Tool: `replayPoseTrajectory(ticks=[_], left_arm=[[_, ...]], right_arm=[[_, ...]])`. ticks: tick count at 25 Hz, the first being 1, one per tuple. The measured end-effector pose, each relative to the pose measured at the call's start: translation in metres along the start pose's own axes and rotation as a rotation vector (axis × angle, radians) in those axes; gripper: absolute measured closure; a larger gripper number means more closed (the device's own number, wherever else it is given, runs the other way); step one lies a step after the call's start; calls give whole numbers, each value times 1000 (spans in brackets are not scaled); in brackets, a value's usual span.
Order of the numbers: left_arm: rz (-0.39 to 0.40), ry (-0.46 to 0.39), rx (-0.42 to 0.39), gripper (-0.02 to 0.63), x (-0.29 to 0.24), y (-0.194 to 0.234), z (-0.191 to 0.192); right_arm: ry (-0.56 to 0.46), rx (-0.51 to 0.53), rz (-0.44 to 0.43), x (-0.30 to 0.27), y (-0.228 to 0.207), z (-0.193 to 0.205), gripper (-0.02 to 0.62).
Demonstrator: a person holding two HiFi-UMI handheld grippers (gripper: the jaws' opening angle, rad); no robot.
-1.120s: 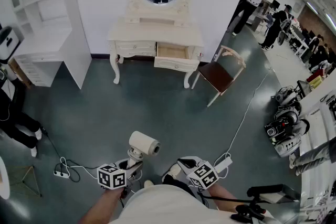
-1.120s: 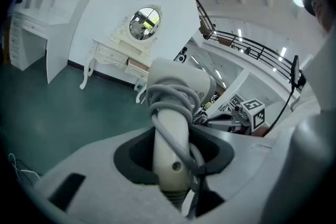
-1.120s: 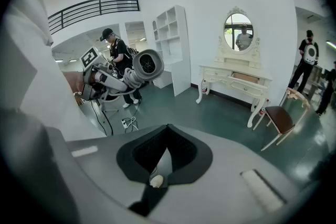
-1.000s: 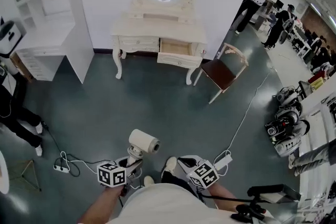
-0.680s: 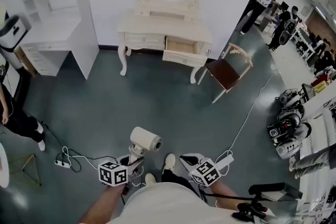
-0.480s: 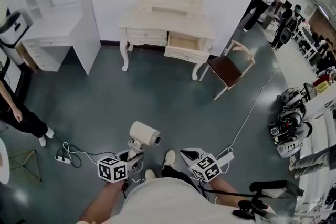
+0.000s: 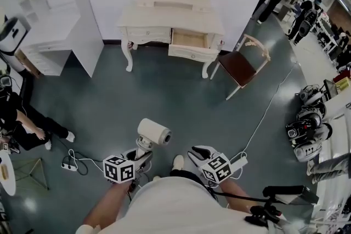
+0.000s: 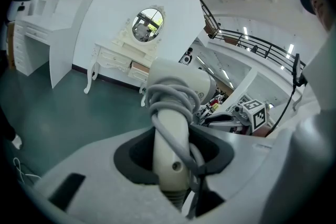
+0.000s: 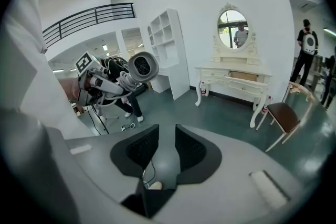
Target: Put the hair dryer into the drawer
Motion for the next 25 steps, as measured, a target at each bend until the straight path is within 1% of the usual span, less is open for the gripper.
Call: replayPoseTrajectory(ticks=[9,12,15,21,25], left_arm=[[-19,22,-55,443,-97,-28,-70],[-26,20,-50,443,-124,-33,-86],[-25,45,-41,443,-143,-38,-93],[-23,81,-53,443,-181,-18,-132],[4,94,-61,443,-209,7,-169]], right_arm=[[-50,-21,4,9,-111,-16,505],[-40,-35,-1,4,-139,-15,512],[-31,-59,-8,3,-155,-13,522],[-25,-94,20,-14,-199,-27,525],[-10,-120,62,-31,-230,-45,525]])
Point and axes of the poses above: the fingertips, and each gripper's own axes: x backward along the fingers, y to its left, z out of its underside, the point moved 7 cm from there along x, backward along the fingers, and after that the axes turned 3 degrees about x, right-handed, at the moved point
